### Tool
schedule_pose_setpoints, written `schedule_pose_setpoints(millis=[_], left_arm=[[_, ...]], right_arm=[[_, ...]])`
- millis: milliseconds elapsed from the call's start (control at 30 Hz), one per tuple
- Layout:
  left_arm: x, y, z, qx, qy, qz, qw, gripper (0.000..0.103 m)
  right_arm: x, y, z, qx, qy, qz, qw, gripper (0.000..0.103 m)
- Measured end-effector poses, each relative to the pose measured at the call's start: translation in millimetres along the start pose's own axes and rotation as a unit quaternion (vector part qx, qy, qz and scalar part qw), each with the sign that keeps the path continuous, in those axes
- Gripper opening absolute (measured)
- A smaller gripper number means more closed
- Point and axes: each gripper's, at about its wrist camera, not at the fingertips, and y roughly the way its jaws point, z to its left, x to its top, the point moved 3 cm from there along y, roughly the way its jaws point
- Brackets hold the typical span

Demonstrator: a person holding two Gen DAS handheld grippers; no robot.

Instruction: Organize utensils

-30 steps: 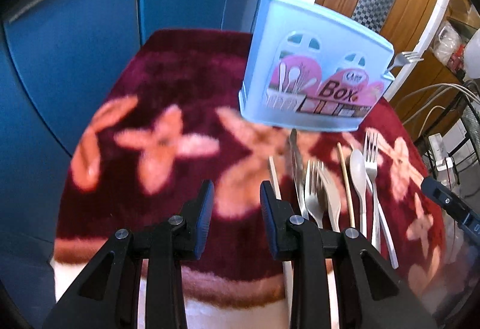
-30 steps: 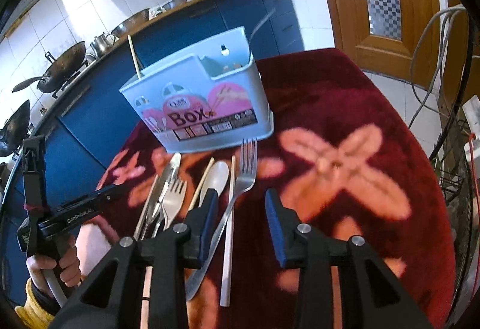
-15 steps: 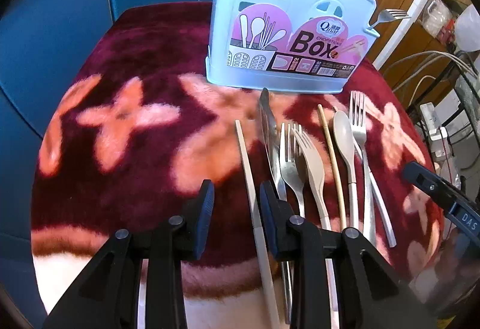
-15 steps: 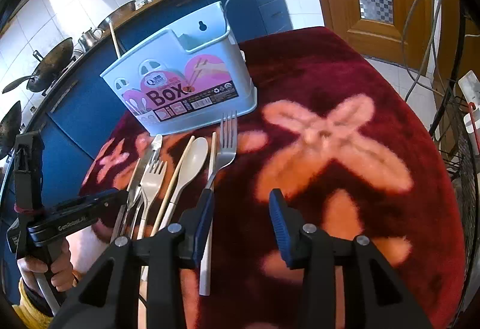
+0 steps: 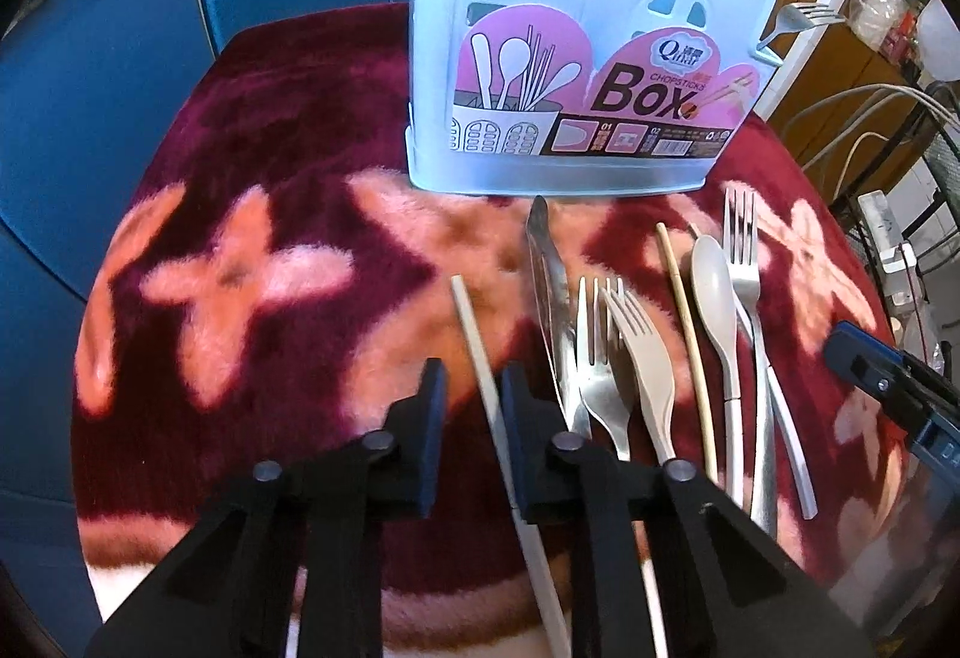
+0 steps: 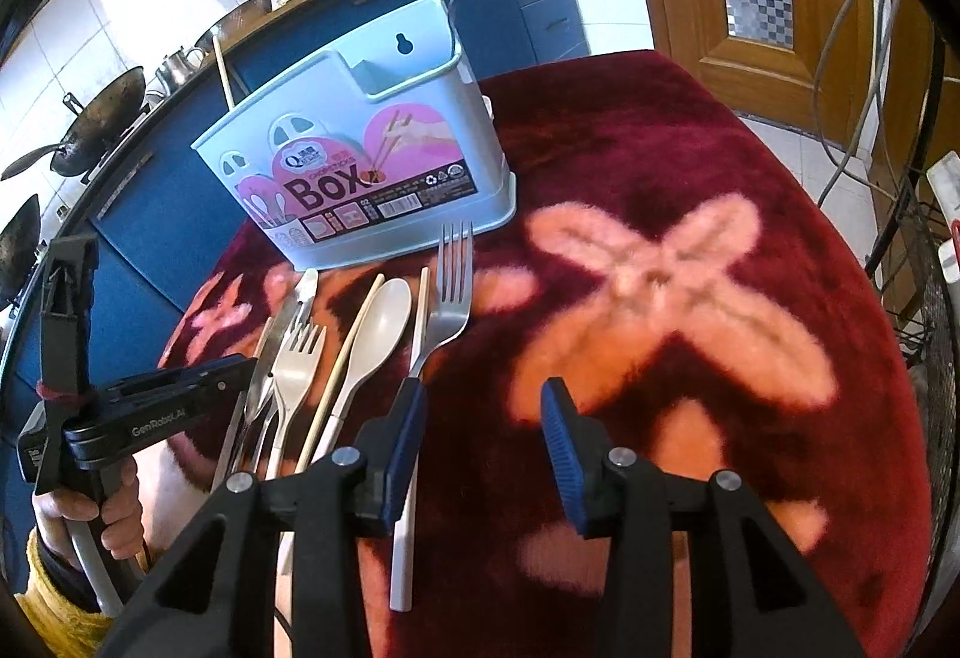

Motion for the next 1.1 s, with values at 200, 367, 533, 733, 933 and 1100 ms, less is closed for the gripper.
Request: schedule_pose_setpoints(millis=[200, 367, 533, 733, 933, 1100], left_arm=[[1, -3, 2, -0.02, -0.01, -0.009, 0.9997, 0.003], [4, -12, 8, -0.032, -0.029, -0.037, 0.9984, 0.003], [5, -17, 13, -0.045, -0.043, -0.049, 0.9968, 0.003], [9, -26, 15, -0.06, -0.049, -0.075, 0.9942, 0.002], [12, -37, 12, -0.066, -0.046, -0.103, 0.9914, 0.002], [12, -45, 13, -0.069, -0.049, -0.121, 0.9891, 0.002]], right_arm=[[14, 15, 3, 0.005, -0.008, 0.006, 1.0, 0.044], [26, 33, 1, 0.013, -0.008, 0.016, 1.0, 0.044], [37, 49, -4, 0.024, -0.002, 0.017, 1.0, 0.044], [47, 60, -1, 0.04, -0.018, 0.01, 0.999, 0.043], [53, 67, -2, 0.069, -0.013, 0.004, 0.997, 0.013], [52, 54, 2, 0.067, -0.029, -0.02, 0.997, 0.009]])
